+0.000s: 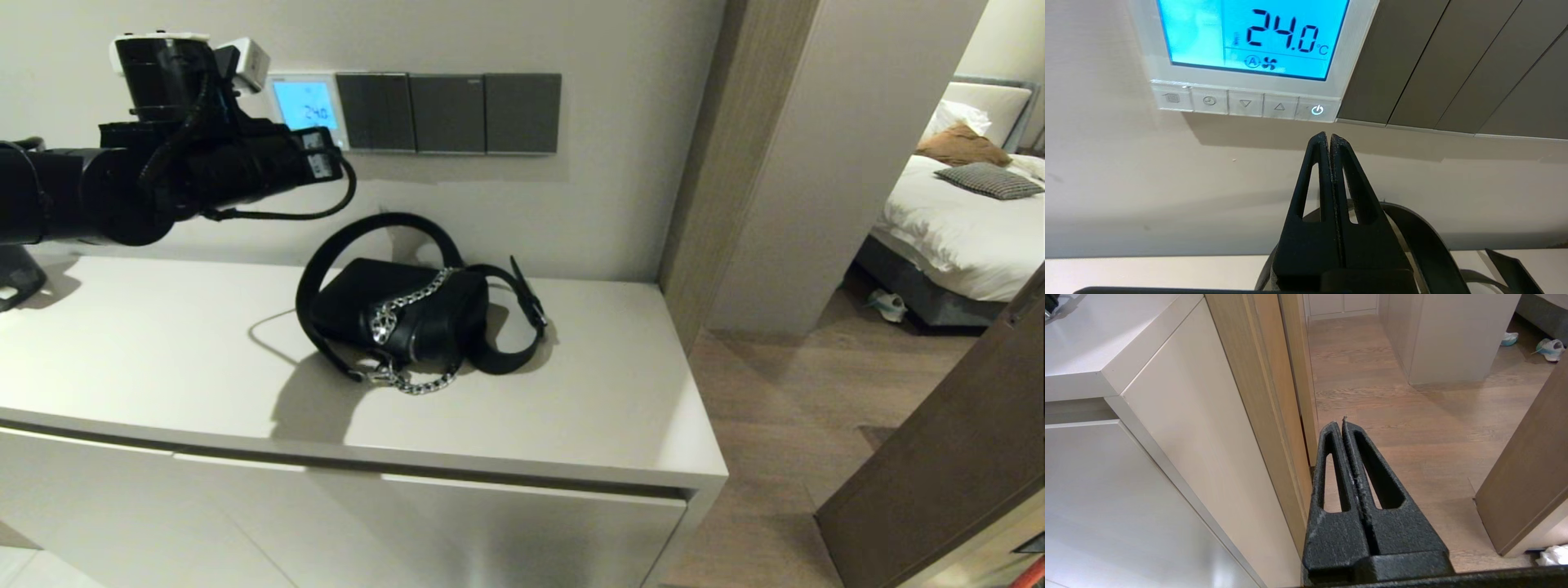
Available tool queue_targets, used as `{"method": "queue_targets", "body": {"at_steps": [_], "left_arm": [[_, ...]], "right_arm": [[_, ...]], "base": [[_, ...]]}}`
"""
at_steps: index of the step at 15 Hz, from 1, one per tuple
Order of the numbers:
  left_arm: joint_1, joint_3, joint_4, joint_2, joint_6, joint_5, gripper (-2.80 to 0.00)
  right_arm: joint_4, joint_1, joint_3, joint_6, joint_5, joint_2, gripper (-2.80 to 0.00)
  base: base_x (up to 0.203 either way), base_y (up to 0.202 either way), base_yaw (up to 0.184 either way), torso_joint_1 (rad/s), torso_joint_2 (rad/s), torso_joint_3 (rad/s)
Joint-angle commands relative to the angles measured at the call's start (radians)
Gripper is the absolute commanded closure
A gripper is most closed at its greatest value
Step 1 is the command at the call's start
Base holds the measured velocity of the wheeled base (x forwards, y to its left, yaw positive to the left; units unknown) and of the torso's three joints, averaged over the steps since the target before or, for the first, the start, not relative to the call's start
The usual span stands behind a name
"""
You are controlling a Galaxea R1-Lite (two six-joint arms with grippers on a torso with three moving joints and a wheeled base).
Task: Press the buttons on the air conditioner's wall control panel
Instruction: Turn off the central air conditioner
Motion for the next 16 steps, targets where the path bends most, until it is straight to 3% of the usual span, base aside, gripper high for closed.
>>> {"method": "queue_targets", "body": {"at_steps": [1,13,16], "left_arm": [[0.0,-0.011,-0.003,0.016,-0.002,0.005,0.0],[0.001,-0.056,-0.003,0.057,-0.008,0.005,0.0],[0.003,-0.067,-0.003,0.055,-0.022,0.031,0.0]], "right_arm": [[0.0,0.0,0.002,0.0,0.0,0.002,0.0],[0.0,0.0,0.002,0.0,0.0,0.002,0.0],[0.0,0.0,0.002,0.0,0.0,0.002,0.0]], "base": [[0.0,0.0,0.0,0.0,0.0,0.0],[0.0,0.0,0.0,0.0,0.0,0.0],[0.0,0.0,0.0,0.0,0.0,0.0]]}}
